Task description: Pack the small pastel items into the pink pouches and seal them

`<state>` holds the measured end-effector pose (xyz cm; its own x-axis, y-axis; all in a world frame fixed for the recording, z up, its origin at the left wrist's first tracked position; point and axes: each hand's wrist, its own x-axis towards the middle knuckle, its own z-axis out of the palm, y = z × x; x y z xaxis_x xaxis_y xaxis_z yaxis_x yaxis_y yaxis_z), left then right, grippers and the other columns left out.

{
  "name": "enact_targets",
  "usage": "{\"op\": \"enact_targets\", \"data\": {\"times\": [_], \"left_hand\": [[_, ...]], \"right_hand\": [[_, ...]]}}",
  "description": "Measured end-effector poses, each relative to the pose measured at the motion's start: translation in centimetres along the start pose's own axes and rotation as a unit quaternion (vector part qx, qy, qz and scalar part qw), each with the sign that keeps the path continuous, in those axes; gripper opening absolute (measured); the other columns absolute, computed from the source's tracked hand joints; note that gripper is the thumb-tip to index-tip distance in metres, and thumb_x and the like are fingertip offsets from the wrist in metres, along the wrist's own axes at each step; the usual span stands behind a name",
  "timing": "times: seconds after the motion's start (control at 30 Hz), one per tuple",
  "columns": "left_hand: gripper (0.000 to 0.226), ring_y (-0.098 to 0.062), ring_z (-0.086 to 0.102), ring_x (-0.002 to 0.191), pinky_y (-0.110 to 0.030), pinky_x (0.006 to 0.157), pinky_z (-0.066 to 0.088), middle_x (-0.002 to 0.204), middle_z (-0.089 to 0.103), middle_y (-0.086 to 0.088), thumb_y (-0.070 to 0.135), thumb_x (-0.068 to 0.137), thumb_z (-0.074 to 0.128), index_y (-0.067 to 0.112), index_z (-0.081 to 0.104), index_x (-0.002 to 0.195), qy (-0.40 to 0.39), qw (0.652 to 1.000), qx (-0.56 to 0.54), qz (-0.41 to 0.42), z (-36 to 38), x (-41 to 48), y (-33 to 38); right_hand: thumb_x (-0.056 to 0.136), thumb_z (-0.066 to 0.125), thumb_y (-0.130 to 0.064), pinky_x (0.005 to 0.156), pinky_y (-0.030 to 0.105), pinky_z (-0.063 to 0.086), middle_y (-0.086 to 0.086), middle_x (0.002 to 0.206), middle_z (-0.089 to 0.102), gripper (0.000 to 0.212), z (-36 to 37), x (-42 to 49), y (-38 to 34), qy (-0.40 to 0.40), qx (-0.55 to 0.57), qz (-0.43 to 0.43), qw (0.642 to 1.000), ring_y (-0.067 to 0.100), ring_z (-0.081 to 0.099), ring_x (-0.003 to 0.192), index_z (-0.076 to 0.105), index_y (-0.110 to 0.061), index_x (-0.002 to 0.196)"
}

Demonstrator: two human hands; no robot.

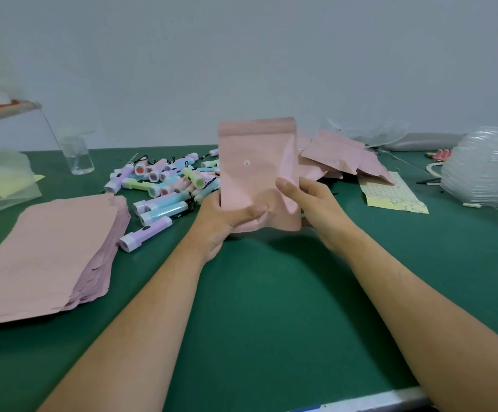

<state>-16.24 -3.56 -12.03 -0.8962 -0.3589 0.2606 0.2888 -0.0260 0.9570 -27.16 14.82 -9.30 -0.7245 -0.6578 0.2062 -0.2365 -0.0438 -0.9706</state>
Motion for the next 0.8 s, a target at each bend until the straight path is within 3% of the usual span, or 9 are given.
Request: {"op": "enact_targets", "data": {"times": [0.17,0.33,0.4,0.5,0.6,0.8], "left_hand": [[0.041,-0.019,0.077,0.101,-0.025,0.081,0.06,0.106,0.081,-0.007,0.018,0.069,0.099,0.018,0.079,0.104,-0.03,0.996,0.087,-0.01,0.4,0.0,-0.3],[0.047,-0.022,0.078,0.099,-0.031,0.078,0.062,0.105,0.081,-0.007,0.028,0.069,0.097,0.012,0.075,0.107,-0.008,0.997,0.078,-0.021,0.8,-0.2,0.1],[0.044,-0.025,0.078,0.097,-0.033,0.075,0.063,0.105,0.081,-0.009,0.026,0.072,0.096,0.011,0.075,0.108,0.006,0.998,0.064,-0.017,0.8,-0.2,0.2],[0.042,-0.028,0.078,0.103,-0.04,0.085,0.064,0.108,0.081,-0.009,0.023,0.075,0.094,0.01,0.075,0.11,-0.005,0.997,0.075,-0.017,0.9,-0.2,0.2],[0.048,-0.028,0.077,0.105,-0.039,0.089,0.064,0.11,0.08,-0.008,0.025,0.072,0.095,0.01,0.075,0.113,0.006,0.998,0.062,-0.013,0.9,-0.3,0.3],[0.073,-0.025,0.075,0.112,-0.039,0.087,0.064,0.119,0.079,-0.004,0.044,0.065,0.094,0.013,0.07,0.126,0.086,0.995,-0.048,-0.029,1.1,-0.2,0.7]], "right_hand": [[0.094,0.073,-0.045,0.087,0.034,0.056,-0.003,0.113,0.077,0.037,0.0,0.1,0.0,0.044,0.046,-0.017,0.998,0.017,0.074,0.106,0.073,-0.016,0.118],[0.094,0.076,-0.034,0.091,0.043,0.059,0.004,0.109,0.078,0.029,-0.1,0.2,-0.5,0.108,0.12,-0.019,0.987,0.022,0.075,0.104,0.074,-0.012,0.111],[0.093,0.077,-0.034,0.087,0.042,0.058,-0.001,0.112,0.078,0.025,-0.1,0.3,-0.6,0.121,0.147,-0.021,0.981,0.022,0.074,0.106,0.072,-0.018,0.112],[0.094,0.073,-0.045,0.076,0.033,0.052,-0.013,0.101,0.075,0.013,-0.1,0.3,-1.0,0.16,0.181,-0.001,0.97,0.012,0.07,0.1,0.072,-0.033,0.089],[0.094,0.074,-0.035,0.075,0.035,0.053,-0.006,0.086,0.073,0.026,-0.8,0.4,-1.1,0.189,0.168,0.0,0.967,0.017,0.068,0.087,0.072,-0.03,0.068],[0.091,0.08,-0.026,0.075,0.037,0.063,0.003,0.078,0.071,0.028,-0.9,0.5,-0.7,0.215,0.186,-0.023,0.959,0.022,0.07,0.079,0.071,-0.019,0.064]]}}
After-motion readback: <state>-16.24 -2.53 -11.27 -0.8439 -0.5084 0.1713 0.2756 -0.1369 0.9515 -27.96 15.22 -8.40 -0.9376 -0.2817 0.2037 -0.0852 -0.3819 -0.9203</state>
